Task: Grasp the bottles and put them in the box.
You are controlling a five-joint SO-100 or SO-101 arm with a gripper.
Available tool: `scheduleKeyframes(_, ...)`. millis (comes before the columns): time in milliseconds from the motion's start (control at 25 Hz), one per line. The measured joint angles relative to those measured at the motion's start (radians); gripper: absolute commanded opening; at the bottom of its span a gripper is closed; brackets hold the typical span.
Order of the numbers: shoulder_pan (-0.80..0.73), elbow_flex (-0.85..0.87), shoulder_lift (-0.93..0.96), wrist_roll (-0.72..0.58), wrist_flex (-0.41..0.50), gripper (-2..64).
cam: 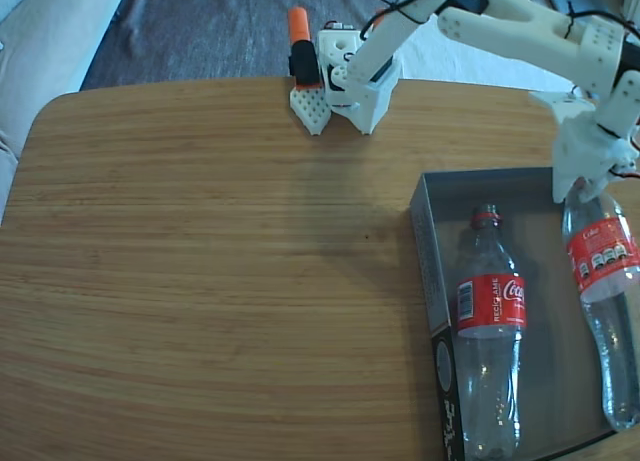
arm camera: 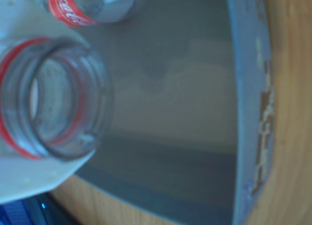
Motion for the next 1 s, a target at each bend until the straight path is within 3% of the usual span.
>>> scheduleKeyframes(1000,0.048,-0.032,-0.115,0.000,-0.009,-0.3)
